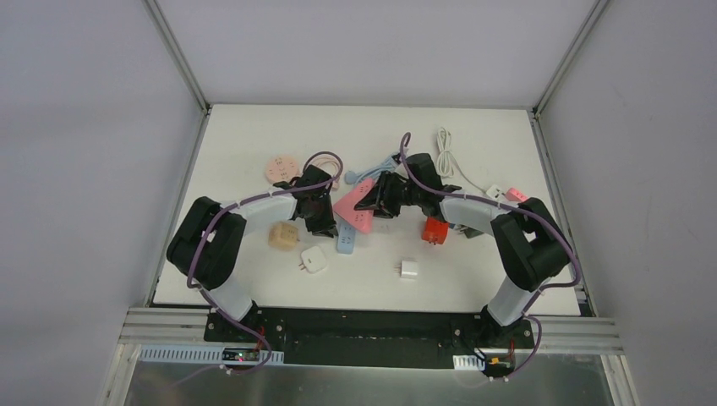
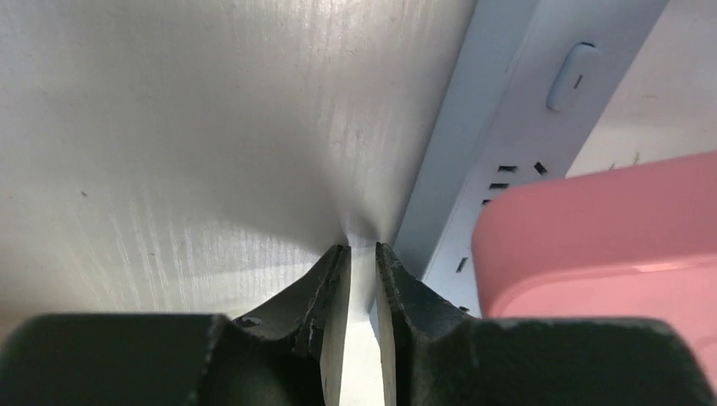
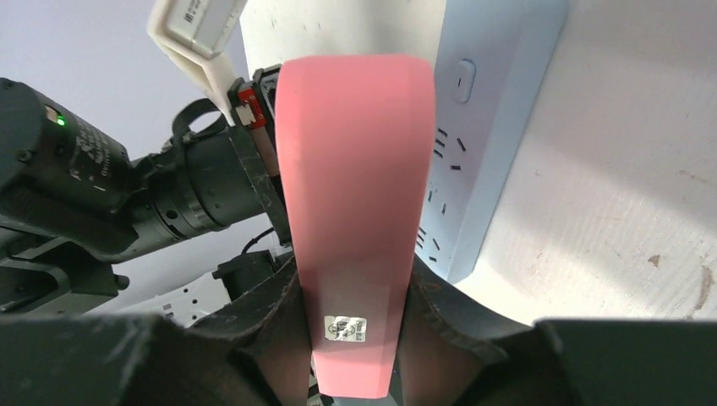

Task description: Pull the plug off the socket

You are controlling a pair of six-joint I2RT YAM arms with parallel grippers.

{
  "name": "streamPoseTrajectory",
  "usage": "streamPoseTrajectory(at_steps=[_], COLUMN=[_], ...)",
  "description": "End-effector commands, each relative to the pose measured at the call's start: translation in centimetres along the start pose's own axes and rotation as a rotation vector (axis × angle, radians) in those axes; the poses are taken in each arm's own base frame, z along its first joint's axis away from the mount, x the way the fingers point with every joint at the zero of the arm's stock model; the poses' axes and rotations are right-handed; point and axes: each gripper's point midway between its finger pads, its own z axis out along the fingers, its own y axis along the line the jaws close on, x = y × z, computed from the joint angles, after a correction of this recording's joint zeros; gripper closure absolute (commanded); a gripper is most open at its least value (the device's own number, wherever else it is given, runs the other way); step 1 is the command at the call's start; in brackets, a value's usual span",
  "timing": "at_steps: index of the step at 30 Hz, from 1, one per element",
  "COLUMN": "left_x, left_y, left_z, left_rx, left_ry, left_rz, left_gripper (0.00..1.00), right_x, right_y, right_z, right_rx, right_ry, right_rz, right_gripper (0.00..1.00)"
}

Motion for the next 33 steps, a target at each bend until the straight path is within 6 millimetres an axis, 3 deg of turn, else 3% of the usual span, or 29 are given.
streamPoseTrajectory(at_steps=[1, 7, 10, 14, 19, 22, 26, 33], left_x=[6.0, 5.0, 3.7, 1.3, -1.9, -3.8, -5.8, -6.9], left_y=[6.4, 5.4, 4.1, 1.9, -0.2, -0.1, 1.5, 5.2], left_z=[1.5, 0.7, -0.6, -3.2, -8.0, -11.1, -15.5, -22.8], left_rx=[-0.239, -0.197, -0.147, -0.071, 0.001, -0.012, -0.066, -0.137], left_ry=[0.189, 0.140, 0.084, -0.010, -0.166, -0.287, -0.467, -0.743], left_rz=[0.056, 0.055, 0.063, 0.086, 0.118, 0.125, 0.101, 0.020], left_gripper=[0.79, 0.78, 0.76, 0.71, 0.63, 0.58, 0.47, 0.28], right_x=[-0.9, -1.7, -1.1, -0.5, -0.2, 0.0, 1.0, 3.4], right_y=[5.2, 4.7, 4.0, 3.8, 3.9, 4.1, 4.5, 6.0], right_z=[-1.3, -1.0, -1.2, -2.0, -2.5, -2.1, -1.0, 3.6], right_rx=[-0.133, -0.072, -0.025, -0.011, -0.009, -0.010, -0.005, -0.011], right_ry=[-0.027, -0.048, -0.024, -0.018, -0.018, -0.010, 0.027, 0.122], right_rz=[-0.061, 0.062, 0.100, 0.112, 0.114, 0.110, 0.098, 0.047], right_gripper=[1.00, 1.00, 1.00, 1.00, 1.00, 1.00, 1.00, 1.00])
